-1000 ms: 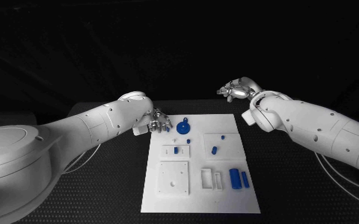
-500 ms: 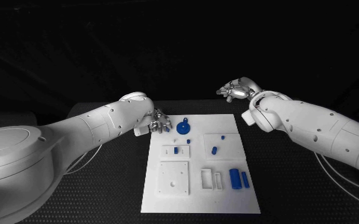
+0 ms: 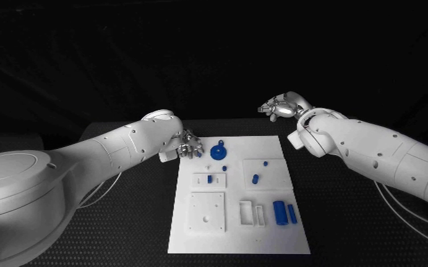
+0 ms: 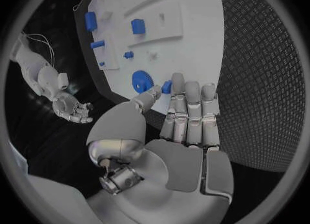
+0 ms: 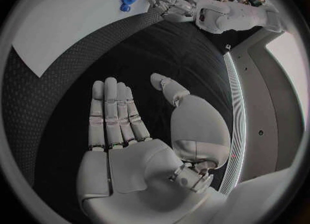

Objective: Assemble the parts on the task board

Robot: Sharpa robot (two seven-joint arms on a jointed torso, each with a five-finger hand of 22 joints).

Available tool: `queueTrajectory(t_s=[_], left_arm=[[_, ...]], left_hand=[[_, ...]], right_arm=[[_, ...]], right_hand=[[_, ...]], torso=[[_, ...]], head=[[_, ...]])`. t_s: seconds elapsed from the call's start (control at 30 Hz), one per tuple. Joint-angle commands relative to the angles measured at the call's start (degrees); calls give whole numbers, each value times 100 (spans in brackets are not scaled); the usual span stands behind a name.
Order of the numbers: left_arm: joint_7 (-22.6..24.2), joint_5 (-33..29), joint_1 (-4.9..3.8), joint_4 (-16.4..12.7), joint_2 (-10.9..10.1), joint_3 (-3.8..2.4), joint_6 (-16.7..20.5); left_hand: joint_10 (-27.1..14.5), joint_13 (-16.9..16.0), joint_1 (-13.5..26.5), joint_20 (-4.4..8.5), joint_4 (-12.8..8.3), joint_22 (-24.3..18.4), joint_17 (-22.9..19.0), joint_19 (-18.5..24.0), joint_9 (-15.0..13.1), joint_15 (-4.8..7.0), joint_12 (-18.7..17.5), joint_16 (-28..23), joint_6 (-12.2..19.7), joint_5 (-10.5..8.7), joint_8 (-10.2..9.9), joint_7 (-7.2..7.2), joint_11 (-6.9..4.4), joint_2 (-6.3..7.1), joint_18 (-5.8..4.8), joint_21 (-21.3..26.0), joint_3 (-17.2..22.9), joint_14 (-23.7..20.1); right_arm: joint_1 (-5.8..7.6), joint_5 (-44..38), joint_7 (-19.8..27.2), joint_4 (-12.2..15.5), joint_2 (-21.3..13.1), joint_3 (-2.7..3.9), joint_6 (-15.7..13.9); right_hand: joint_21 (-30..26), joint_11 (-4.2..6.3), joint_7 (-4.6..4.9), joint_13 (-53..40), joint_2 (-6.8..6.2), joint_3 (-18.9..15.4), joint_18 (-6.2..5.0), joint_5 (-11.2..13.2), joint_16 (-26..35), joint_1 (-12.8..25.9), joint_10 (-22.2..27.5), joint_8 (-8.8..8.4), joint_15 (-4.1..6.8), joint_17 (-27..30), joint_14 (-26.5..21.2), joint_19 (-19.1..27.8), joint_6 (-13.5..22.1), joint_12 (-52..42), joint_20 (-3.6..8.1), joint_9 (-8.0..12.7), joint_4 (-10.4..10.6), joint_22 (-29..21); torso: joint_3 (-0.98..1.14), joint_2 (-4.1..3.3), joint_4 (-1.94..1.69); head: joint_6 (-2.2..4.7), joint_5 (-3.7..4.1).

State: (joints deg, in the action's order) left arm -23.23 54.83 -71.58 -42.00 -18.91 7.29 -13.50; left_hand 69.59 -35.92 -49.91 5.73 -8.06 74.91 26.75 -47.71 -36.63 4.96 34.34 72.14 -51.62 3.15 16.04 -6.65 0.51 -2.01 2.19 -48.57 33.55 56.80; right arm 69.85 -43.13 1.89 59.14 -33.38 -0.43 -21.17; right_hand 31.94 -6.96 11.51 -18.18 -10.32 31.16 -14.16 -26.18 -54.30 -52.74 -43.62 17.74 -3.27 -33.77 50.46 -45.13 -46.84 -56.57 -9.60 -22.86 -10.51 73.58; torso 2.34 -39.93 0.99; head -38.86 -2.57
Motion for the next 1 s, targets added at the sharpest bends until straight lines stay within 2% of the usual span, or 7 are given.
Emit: queueTrajectory(t_s=[0.03,0.4,0.57,0.73,0.83,0.9,1.0], left_arm=[[76,-36,7,2,19,2,-64],[138,-78,8,-22,-2,2,-12],[167,-83,8,-96,-68,-1,246],[155,-90,5,-278,-194,-6,439],[133,-188,1,-443,-300,-8,509],[111,-255,0,-583,-385,-8,550],[67,-353,-5,-856,-555,-9,652]], left_hand=[[-24,-9,-23,452,-60,115,7,34,-2,-11,-16,0,-59,-2,27,-5,-12,-80,-91,28,10,-24],[64,-10,-294,475,-363,120,25,-20,-23,19,-2,25,-236,73,140,48,-61,-331,-96,-8,129,33],[126,-7,-345,484,-438,119,36,-54,-33,31,4,44,-353,183,201,83,-88,-384,-102,-27,151,74],[314,30,-283,525,-508,114,62,-152,-11,78,-23,90,-533,621,262,141,-141,-396,-97,-67,137,193],[365,47,-237,538,-544,113,66,-176,1,89,-46,93,-582,741,273,156,-153,-402,-96,-74,130,223],[427,62,-182,548,-585,112,71,-200,10,98,-68,98,-643,939,292,173,-167,-405,-96,-80,128,259],[473,75,-109,556,-623,111,75,-218,22,105,-92,98,-687,1050,302,185,-177,-420,-97,-82,118,283]], right_arm=[[-1,-11,64,6,6,0,45],[-1,-11,64,6,6,0,47],[-1,-11,65,4,2,0,49],[-1,-11,65,5,-5,0,53],[-1,-11,64,5,-19,0,55],[-1,-11,63,9,-28,0,52],[-1,-11,63,11,-36,0,54]], right_hand=[[-28,5,7,9,3,-14,-84,-31,-28,42,52,9,0,7,-56,8,50,-23,-37,6,-11,8],[-29,5,7,13,2,-14,-84,-31,-29,42,53,10,0,9,-57,8,50,-26,-37,6,-12,9],[-30,5,7,15,3,-14,-84,-32,-30,43,53,10,0,10,-57,7,50,-27,-37,7,-11,10],[-31,5,7,17,3,-14,-84,-32,-31,43,53,10,0,11,-57,7,50,-28,-37,7,-12,11],[-32,5,7,18,2,-14,-84,-32,-31,43,53,10,0,12,-57,7,50,-29,-37,7,-12,12],[-32,5,7,19,2,-14,-84,-32,-31,43,54,10,0,12,-58,7,50,-29,-37,8,-12,12],[-33,5,7,20,2,-14,-84,-32,-32,43,54,10,0,13,-58,7,50,-30,-37,8,-12,12]], torso=[[-3,-1,0],[0,0,1],[0,1,-1],[1,5,-5],[0,6,-5],[2,6,-9],[4,10,-8]], head=[[-2,-2],[-1,-7],[-6,-7],[-11,-4],[-15,5],[-14,0],[-18,1]])
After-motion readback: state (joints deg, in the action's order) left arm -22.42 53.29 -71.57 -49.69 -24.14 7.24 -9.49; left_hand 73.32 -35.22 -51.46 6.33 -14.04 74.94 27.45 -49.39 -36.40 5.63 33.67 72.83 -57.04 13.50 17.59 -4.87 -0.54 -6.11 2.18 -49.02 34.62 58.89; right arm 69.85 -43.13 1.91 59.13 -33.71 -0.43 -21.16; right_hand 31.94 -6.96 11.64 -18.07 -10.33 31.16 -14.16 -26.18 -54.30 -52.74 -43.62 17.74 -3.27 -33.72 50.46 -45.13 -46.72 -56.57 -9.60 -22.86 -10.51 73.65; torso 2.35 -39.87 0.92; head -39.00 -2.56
